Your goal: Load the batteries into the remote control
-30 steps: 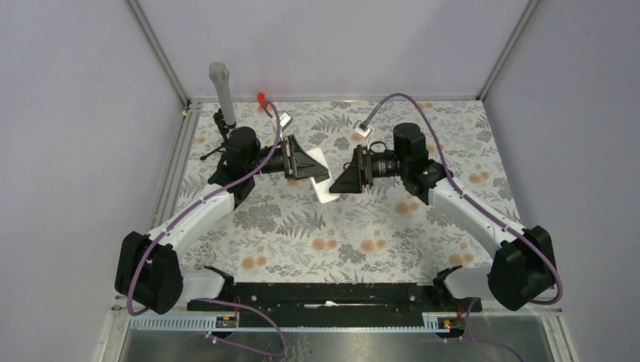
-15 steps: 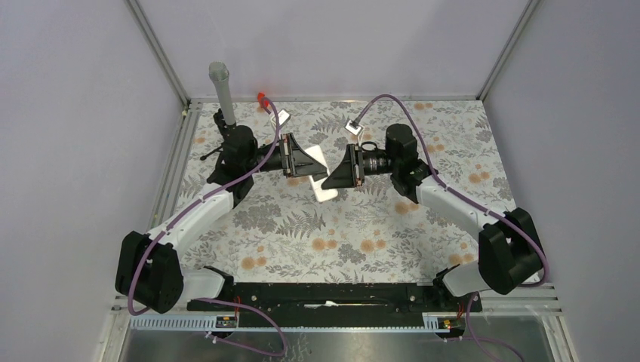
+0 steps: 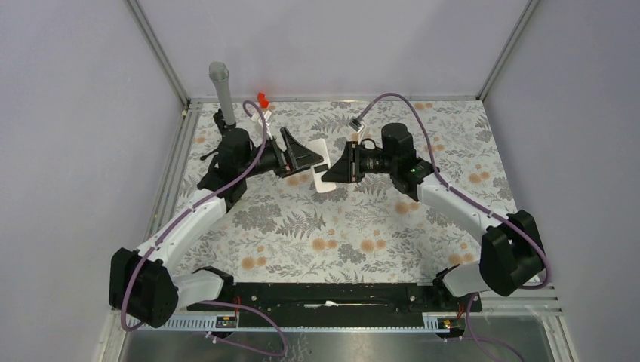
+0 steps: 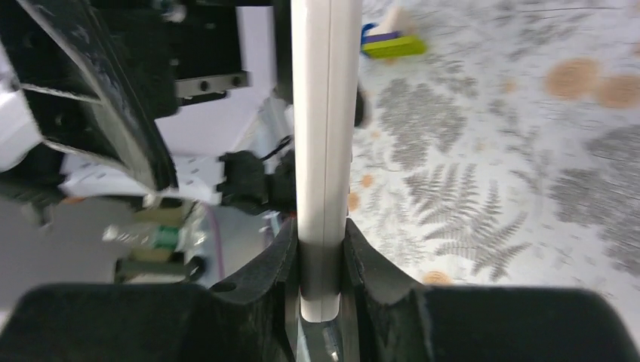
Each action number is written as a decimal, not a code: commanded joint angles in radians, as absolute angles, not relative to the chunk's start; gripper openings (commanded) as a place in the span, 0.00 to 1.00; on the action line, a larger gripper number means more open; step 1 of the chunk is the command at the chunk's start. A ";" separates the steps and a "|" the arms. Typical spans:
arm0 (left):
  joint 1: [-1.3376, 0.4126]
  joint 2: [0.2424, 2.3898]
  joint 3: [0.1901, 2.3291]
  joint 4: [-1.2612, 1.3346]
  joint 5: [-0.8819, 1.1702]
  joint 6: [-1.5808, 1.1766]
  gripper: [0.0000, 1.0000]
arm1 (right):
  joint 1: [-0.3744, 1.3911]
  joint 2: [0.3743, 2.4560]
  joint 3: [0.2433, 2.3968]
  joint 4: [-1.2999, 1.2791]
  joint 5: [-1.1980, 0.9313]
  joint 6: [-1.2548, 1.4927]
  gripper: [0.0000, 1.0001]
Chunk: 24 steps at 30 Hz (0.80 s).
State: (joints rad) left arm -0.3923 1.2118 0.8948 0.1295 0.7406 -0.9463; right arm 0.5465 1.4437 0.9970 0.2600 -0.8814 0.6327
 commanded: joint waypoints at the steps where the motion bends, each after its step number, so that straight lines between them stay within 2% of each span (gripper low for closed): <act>1: -0.363 1.125 0.928 -0.047 0.471 -0.849 0.99 | 0.547 1.366 1.057 0.019 -0.566 0.451 0.00; 6: -0.360 1.046 0.893 -0.177 0.223 -0.804 0.99 | 0.548 1.408 1.068 -0.259 -0.229 0.369 0.00; 10: -0.360 0.994 0.874 -0.242 0.109 -0.781 0.99 | 0.548 1.474 1.090 -0.385 -0.010 0.304 0.00; 15: -0.360 0.975 0.906 -0.326 0.042 -0.730 0.99 | 0.548 1.542 1.148 -0.487 0.239 0.138 0.00; 20: -0.360 0.960 0.917 -0.335 0.030 -0.686 0.99 | 0.548 1.697 1.231 -0.629 0.475 0.094 0.00; 24: -0.359 0.955 0.920 -0.334 0.028 -0.682 0.99 | 0.546 1.770 1.250 -0.656 0.484 0.096 0.01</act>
State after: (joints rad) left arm -0.3622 0.9829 0.8764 -0.3538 0.0669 -0.7197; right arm 0.5461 1.7164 1.2060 -0.5579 0.3511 0.1345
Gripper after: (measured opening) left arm 0.986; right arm 0.253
